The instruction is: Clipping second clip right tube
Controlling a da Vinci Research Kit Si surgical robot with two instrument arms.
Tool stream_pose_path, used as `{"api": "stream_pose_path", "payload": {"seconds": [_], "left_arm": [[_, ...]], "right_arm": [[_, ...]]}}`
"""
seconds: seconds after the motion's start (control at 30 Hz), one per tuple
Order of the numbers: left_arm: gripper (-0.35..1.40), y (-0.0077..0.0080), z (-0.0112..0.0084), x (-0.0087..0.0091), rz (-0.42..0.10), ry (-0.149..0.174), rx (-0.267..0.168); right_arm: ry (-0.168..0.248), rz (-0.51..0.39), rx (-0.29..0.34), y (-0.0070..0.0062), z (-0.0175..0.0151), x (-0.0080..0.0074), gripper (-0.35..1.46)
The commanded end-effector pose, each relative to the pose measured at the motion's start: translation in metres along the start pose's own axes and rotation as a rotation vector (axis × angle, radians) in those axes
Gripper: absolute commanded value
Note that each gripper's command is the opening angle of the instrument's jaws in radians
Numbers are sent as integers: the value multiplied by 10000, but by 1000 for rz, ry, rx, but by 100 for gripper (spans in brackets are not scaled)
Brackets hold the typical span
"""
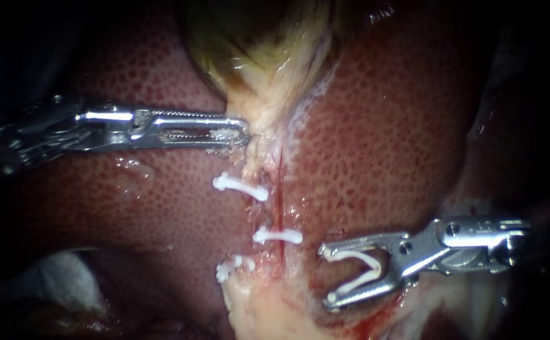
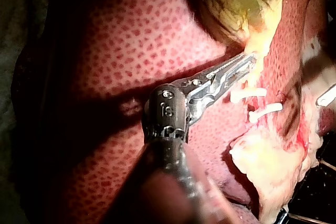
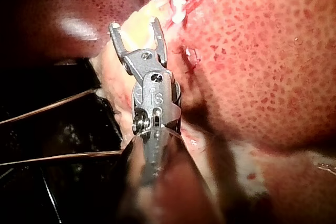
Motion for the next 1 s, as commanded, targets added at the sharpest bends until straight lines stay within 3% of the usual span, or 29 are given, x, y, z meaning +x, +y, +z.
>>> {"api": "stream_pose_path", "payload": {"seconds": [0.03,0.2,0.37,0.43,0.57,0.67,1.0], "left_arm": [[-35,0,-1,1,0,0,-1],[-35,-4,-12,6,-2,-3,-6],[-35,-16,-47,29,-14,11,26],[-35,-22,-68,42,-30,35,40],[-35,-27,-102,66,-13,81,59],[-35,-25,-115,76,-8,106,60],[-35,-14,-116,75,12,116,70]], "right_arm": [[0,0,0,0,0,0,49],[0,-1,-1,1,1,-2,49],[-1,-3,-1,1,3,-4,49],[-1,-3,-1,1,3,-4,49],[-1,-3,-1,2,3,-4,49],[-1,-3,-1,2,3,-4,49],[-1,-2,-3,4,3,-5,49]]}}
